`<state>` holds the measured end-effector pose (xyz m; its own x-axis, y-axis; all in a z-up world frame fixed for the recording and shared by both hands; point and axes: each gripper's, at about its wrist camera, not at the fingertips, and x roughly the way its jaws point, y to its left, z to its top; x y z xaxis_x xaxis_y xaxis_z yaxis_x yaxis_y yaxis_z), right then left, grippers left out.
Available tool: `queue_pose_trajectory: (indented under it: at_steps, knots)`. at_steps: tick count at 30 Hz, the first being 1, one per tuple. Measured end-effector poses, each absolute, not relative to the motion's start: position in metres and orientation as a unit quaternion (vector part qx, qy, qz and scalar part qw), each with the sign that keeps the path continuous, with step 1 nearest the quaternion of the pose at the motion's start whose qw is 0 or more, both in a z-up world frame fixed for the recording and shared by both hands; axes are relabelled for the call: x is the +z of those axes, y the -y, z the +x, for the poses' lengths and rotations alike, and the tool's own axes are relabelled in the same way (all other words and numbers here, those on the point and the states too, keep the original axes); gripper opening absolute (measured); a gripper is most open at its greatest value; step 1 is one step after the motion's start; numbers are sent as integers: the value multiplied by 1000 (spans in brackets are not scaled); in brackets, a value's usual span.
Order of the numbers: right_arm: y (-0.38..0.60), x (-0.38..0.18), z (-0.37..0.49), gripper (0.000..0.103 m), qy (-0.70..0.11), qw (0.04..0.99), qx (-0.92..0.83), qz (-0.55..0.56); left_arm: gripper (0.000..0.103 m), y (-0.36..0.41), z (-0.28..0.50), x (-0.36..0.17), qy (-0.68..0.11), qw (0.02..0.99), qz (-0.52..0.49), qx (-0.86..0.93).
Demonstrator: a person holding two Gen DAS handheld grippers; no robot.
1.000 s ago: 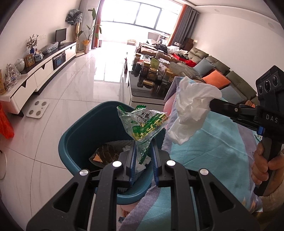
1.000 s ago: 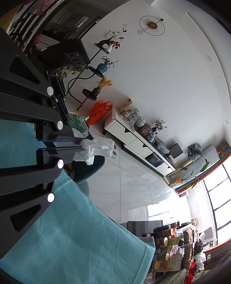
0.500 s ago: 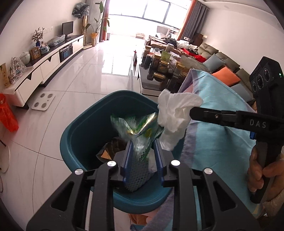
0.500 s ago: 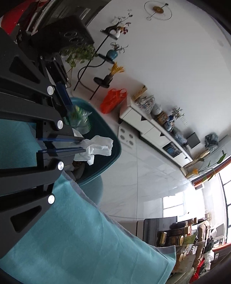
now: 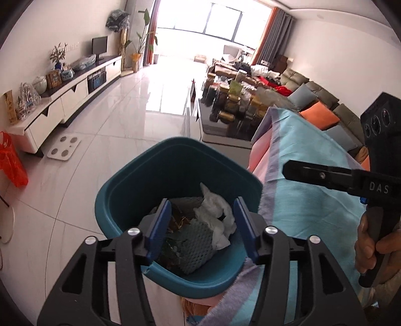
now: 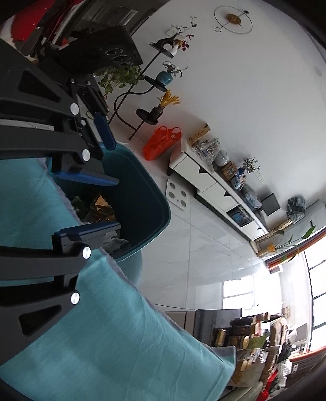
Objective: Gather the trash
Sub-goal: 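Move both open tools back over the table toward the orange peel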
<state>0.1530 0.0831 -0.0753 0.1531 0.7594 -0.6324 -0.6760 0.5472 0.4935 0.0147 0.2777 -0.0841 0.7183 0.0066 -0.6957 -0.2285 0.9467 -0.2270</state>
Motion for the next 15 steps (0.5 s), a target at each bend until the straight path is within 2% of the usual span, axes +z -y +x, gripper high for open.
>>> queue_pose_trajectory:
  at_steps: [8, 13, 15]
  knots:
    - [-27, -38, 128, 36, -390, 783, 483, 42, 68, -246, -7, -57, -328, 935, -131, 34]
    - [30, -19, 115, 46, -354, 810, 465, 49, 77, -207, -16, -35, -300, 948, -106, -3]
    - [54, -16, 112, 47, -347, 821, 451, 52, 78, -188, -18, -29, -294, 950, -102, -32]
